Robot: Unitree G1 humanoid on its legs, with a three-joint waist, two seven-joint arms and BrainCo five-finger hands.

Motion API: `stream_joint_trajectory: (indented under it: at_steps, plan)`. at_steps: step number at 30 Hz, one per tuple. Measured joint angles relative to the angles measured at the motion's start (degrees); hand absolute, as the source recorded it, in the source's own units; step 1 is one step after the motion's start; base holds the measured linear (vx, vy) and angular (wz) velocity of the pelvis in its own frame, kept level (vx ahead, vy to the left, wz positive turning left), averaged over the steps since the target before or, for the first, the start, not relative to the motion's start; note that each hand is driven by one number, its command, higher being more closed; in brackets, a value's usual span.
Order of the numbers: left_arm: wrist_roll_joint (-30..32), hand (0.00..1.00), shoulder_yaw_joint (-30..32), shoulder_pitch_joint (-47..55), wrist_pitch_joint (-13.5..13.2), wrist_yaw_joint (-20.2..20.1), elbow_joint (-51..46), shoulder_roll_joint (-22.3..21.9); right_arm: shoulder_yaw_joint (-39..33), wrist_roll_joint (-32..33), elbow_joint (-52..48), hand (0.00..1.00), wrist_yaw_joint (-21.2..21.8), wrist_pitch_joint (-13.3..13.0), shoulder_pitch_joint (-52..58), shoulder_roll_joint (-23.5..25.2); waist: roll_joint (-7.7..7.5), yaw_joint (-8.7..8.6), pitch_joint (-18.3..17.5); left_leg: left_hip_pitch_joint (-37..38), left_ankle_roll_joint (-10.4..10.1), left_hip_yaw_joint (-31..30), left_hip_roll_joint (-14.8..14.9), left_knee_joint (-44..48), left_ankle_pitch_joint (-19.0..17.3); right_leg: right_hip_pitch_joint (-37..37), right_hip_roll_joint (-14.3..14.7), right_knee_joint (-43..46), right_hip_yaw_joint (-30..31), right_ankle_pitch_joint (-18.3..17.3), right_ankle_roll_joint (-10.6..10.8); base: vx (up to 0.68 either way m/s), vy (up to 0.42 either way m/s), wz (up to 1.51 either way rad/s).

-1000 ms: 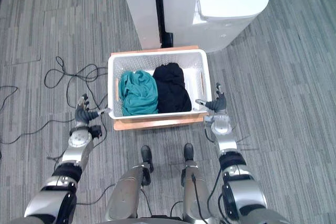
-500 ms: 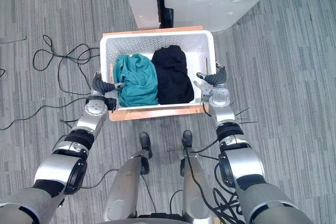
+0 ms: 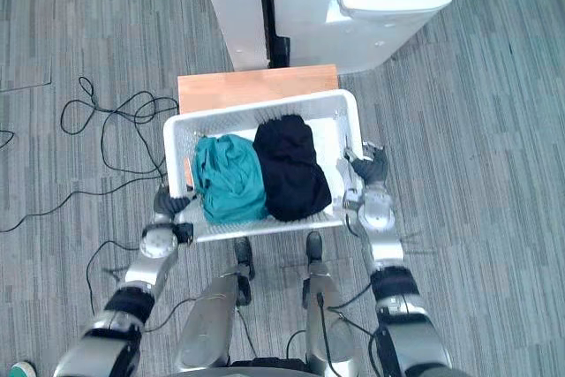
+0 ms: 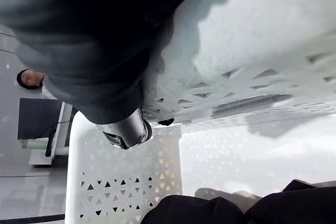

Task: Pick up the laundry basket with both hands and put the clothes into the washing machine.

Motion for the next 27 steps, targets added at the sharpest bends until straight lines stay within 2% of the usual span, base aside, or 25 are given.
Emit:
stream_joint_trajectory:
  at_steps: [3, 6, 7, 8, 9, 10, 11, 12, 13, 14, 15, 16, 17, 18, 19, 20, 21, 22, 23, 24, 25, 26, 27]
  plan:
    - [-0.3, 1.0, -0.4, 4.2, 0.2, 0.0, -3.7, 0.0, 0.1, -0.8, -3.1, 1.0, 0.2, -0.1, 4.2, 1.1, -0.09, -0.05, -2.7, 1.0, -0.1, 3.2, 1.0, 2.5, -2.5, 0.2, 0.7, 0.1, 3.1, 0.0, 0.0, 0.05, 0.026, -0.63]
    - [-3.1, 1.0, -1.0, 8.2, 0.3, 0.0, -8.1, 0.0, 0.8, -1.3, -7.5, 1.0, 1.3, -0.7, 8.9, 1.2, 0.01, -1.04, -5.5, 3.7, -0.4, 10.6, 4.2, 8.5, -8.2, 0.6, 2.8, -0.2, 8.8, 0.6, 0.3, 0.02, 0.052, -1.31]
    - [-3.7, 1.0, -1.2, 8.6, 0.3, 0.0, -8.9, 0.0, 0.8, -1.3, -8.1, 1.0, 1.3, -1.0, 9.6, 1.2, -0.05, -1.55, -5.9, 4.2, -0.3, 12.0, 5.3, 9.3, -9.0, 0.7, 2.8, -0.7, 8.0, -0.1, -1.2, -0.01, 0.073, -1.29]
    - [-4.3, 1.0, -1.4, 9.2, 0.3, 0.0, -10.3, -0.1, 0.7, -1.3, -9.7, 1.0, 1.2, -1.4, 11.0, 1.3, 0.03, -2.19, -6.5, 6.0, -0.3, 15.7, 6.6, 9.8, -10.1, 0.8, 1.6, -0.7, 2.6, -1.4, -4.7, 0.02, 0.09, -1.65]
    - [-4.7, 1.0, -1.4, 9.7, 0.3, 0.0, -11.3, 0.0, 0.7, -1.3, -11.3, 1.0, 1.3, -2.1, 12.3, 1.4, -0.26, -2.51, -6.8, 8.6, -0.5, 20.3, 8.2, 9.8, -10.9, 0.6, -0.1, 0.2, -3.5, -1.4, -7.1, 0.04, 0.074, -1.75]
    - [-5.0, 1.0, -1.5, 10.0, 0.3, 0.0, -11.8, 0.0, 0.6, -1.3, -11.8, 1.0, 1.3, -2.3, 12.8, 1.6, -0.54, -2.77, -7.2, 9.7, -0.6, 22.6, 8.7, 9.9, -11.4, 0.2, -1.3, 1.1, -7.0, -1.5, -7.3, 0.08, 0.051, -1.82]
    - [-5.2, 1.0, -1.7, 10.2, 0.3, 0.0, -12.2, 0.0, 0.2, -1.3, -12.1, 1.0, 1.3, -2.4, 13.6, 1.8, -0.9, -3.2, -8.0, 12.1, -1.3, 26.9, 9.6, 10.2, -12.4, -0.1, -3.8, 2.8, -14.5, -1.4, -8.5, 0.11, 0.021, -1.82]
    - [-5.7, 1.0, -1.9, 10.2, 0.3, 0.0, -12.3, 0.0, -0.3, -1.2, -12.0, 1.0, 1.3, -2.4, 14.0, 2.1, -0.72, -3.42, -9.0, 14.6, -2.4, 31.2, 10.4, 10.4, -13.2, 0.1, -5.8, 3.8, -22.3, -0.8, -10.8, 0.12, 0.026, -1.87]
    - [-5.9, 1.0, -1.9, 10.1, 0.3, 0.0, -12.3, 0.0, -0.4, -1.2, -12.0, 1.0, 1.3, -2.4, 14.2, 2.2, -0.63, -3.47, -9.6, 15.6, -2.5, 33.3, 10.9, 10.2, -13.3, 0.1, -6.7, 4.3, -26.3, -0.8, -11.7, 0.16, -0.037, -2.0]
    - [-6.1, 1.0, -1.9, 10.0, 0.3, 0.0, -12.4, 0.0, -0.4, -1.2, -12.0, 1.0, 1.3, -2.4, 14.3, 2.3, -0.59, -3.47, -10.7, 17.5, -2.5, 36.9, 11.9, 9.7, -13.3, 0.1, -8.3, 5.8, -33.5, -0.6, -12.7, 0.14, -0.076, -1.63]
    - [-6.2, 1.0, -1.9, 10.0, 0.3, 0.0, -12.4, -0.1, -0.4, -1.2, -12.0, 1.0, 1.3, -2.5, 14.2, 2.3, -0.52, -3.43, -11.2, 18.5, -2.8, 38.4, 12.1, 9.6, -13.5, 0.1, -9.0, 6.8, -36.1, -0.6, -12.6, 0.18, -0.163, -2.05]
    - [-6.2, 1.0, -1.9, 10.0, 0.4, 0.0, -12.4, -0.2, -0.4, -1.2, -12.0, 1.0, 1.3, -2.5, 14.1, 2.2, -0.3, -3.49, -11.8, 20.5, -4.1, 41.3, 12.8, 10.3, -14.2, -0.1, -9.2, 8.8, -38.8, 0.0, -10.8, 0.27, -0.252, -1.97]
    - [-6.3, 1.0, -1.9, 10.0, 0.4, 0.0, -12.4, -0.2, -0.4, -1.2, -11.8, 1.0, 1.3, -2.4, 14.2, 2.2, -0.2, -3.48, -11.9, 22.3, -4.6, 42.4, 15.0, 13.8, -14.5, -1.1, -7.5, 10.8, -35.5, -1.0, -7.4, 0.23, -0.213, -1.97]
    - [-6.3, 1.0, -1.9, 10.1, 0.5, 0.0, -12.3, -0.3, -0.4, -1.2, -11.7, 1.0, 1.3, -2.3, 14.2, 2.1, 0.02, -3.39, -12.0, 22.5, -4.5, 42.1, 16.9, 17.4, -14.5, -1.6, -6.2, 11.7, -33.5, -1.5, -7.0, 0.39, -0.286, -2.02]
    - [-6.3, 1.0, -1.9, 10.8, 0.5, 0.0, -12.3, -0.9, -0.2, -1.2, -11.4, 1.0, 1.3, -2.3, 13.8, 1.2, 1.22, -3.03, -12.2, 21.5, -0.9, 39.5, 22.2, 27.7, -13.7, -1.9, -2.6, 12.9, -29.2, -2.9, -7.9, 0.36, -0.228, -2.2]
    - [-6.6, 1.0, -1.9, 12.1, 0.6, 0.0, -12.3, -1.6, 0.3, -1.2, -11.2, 1.0, 1.3, -2.0, 13.3, 0.7, 2.01, -2.07, -12.2, 18.3, 7.8, 32.0, 25.8, 38.8, -9.8, -1.5, 0.7, 13.6, -24.5, -4.3, -8.6, 0.42, -0.222, -2.36]
    - [-7.0, 1.0, -1.9, 12.8, 0.6, 0.0, -12.3, -2.1, 0.7, -1.2, -11.2, 1.0, 1.4, -1.9, 13.0, -0.2, 2.26, -1.44, -12.2, 16.4, 8.2, 26.2, 25.2, 42.9, -10.6, -1.0, 1.9, 13.6, -22.1, -4.5, -8.8, 0.31, -0.041, -2.46]
    - [-7.4, 1.0, -1.8, 13.8, 0.6, 0.0, -12.3, -3.3, 1.2, -1.2, -11.1, 1.0, 1.4, -1.8, 12.9, -1.8, 2.53, -0.04, -12.3, 11.5, 4.0, 14.4, 19.7, 47.5, -13.5, -0.1, 3.8, 12.9, -17.3, -5.2, -9.7, 0.28, 0.085, -2.33]
    - [-7.4, 1.0, -1.6, 14.7, 0.6, 0.1, -12.3, -4.7, 1.3, -1.2, -11.0, 1.0, 1.5, -1.5, 12.9, -2.5, 2.53, 0.85, -12.2, 7.0, 3.0, 5.5, 13.2, 48.2, -15.7, 1.5, 4.9, 12.0, -12.8, -5.5, -9.6, 0.29, 0.115, -2.15]
    - [-7.5, 1.0, -1.6, 15.3, 0.6, 0.1, -12.2, -5.1, 1.3, -1.3, -10.9, 1.0, 1.6, -1.4, 12.9, -2.6, 2.53, 1.19, -12.2, 5.2, 3.3, 2.3, 10.2, 47.5, -16.7, 2.4, 5.2, 11.6, -11.0, -5.7, -9.5, 0.29, 0.169, -1.76]
    - [-7.6, 1.0, -1.4, 16.3, 0.6, 0.1, -12.2, -5.5, 1.9, -1.3, -10.6, 1.0, 1.9, -1.2, 12.9, -3.1, 2.56, 1.43, -12.1, 1.8, 3.0, -2.1, 5.8, 44.4, -18.1, 4.3, 5.1, 10.8, -8.0, -6.3, -8.6, 0.28, 0.216, -1.49]
    - [-8.2, 1.0, -1.4, 17.2, 0.6, 0.1, -12.2, -5.6, 2.7, -1.3, -10.3, 1.0, 2.3, -1.1, 13.0, -3.9, 2.92, 1.57, -12.1, -1.5, 2.1, -5.5, 2.6, 38.1, -18.2, 6.3, 4.3, 9.6, -6.4, -7.0, -7.4, 0.33, 0.296, -1.52]
    - [-8.2, 1.0, -1.3, 17.5, 0.6, 0.1, -12.1, -5.7, 3.3, -1.3, -10.3, 1.0, 2.3, -1.1, 13.0, -4.4, 3.47, 2.14, -12.3, -2.9, 1.0, -7.3, 1.2, 31.6, -17.5, 6.9, 3.7, 9.1, -5.6, -7.6, -6.4, 0.27, 0.275, -1.2]
